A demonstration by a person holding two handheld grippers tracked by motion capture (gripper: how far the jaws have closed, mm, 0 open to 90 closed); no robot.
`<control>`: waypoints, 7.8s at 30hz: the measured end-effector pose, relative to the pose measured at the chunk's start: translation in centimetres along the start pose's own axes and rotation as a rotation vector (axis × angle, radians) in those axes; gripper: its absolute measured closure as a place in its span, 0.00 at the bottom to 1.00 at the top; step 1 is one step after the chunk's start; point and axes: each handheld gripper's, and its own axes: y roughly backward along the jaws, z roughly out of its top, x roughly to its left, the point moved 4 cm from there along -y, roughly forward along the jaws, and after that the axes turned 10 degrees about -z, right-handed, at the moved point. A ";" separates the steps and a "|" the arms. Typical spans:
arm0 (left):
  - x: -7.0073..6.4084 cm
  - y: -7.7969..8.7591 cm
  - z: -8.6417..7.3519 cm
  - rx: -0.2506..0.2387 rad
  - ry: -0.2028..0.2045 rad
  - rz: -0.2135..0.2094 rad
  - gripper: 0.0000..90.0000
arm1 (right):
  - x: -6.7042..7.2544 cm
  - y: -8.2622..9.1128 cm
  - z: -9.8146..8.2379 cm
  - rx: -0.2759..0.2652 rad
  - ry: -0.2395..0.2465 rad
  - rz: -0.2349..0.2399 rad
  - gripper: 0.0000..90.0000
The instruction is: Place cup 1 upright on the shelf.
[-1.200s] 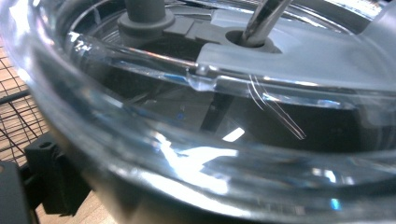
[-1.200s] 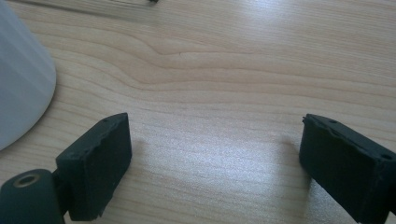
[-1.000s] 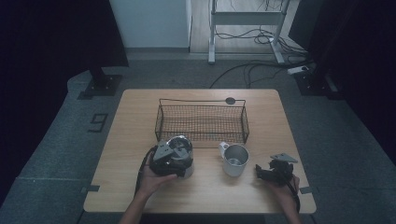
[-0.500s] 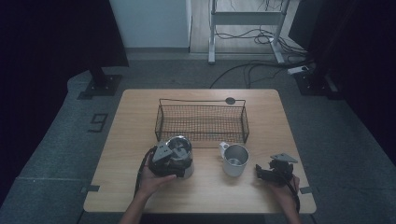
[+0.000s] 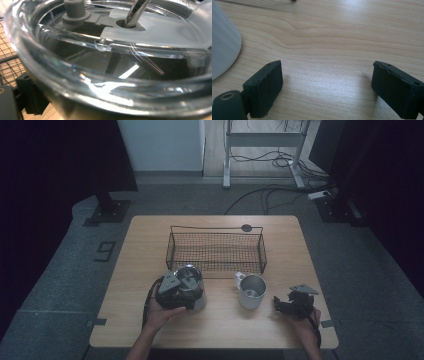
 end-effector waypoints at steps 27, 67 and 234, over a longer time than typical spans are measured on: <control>0.0 1.5 1.0 -0.028 -0.010 0.024 0.05 | 0.0 0.0 0.0 -0.002 0.000 0.005 0.12; 1.6 3.4 5.8 -0.085 -0.007 0.041 0.05 | 0.0 0.1 0.0 -0.005 0.004 0.010 0.14; 9.5 -4.3 14.2 -0.018 0.016 0.108 0.05 | 0.0 0.1 0.0 -0.006 0.003 0.009 0.14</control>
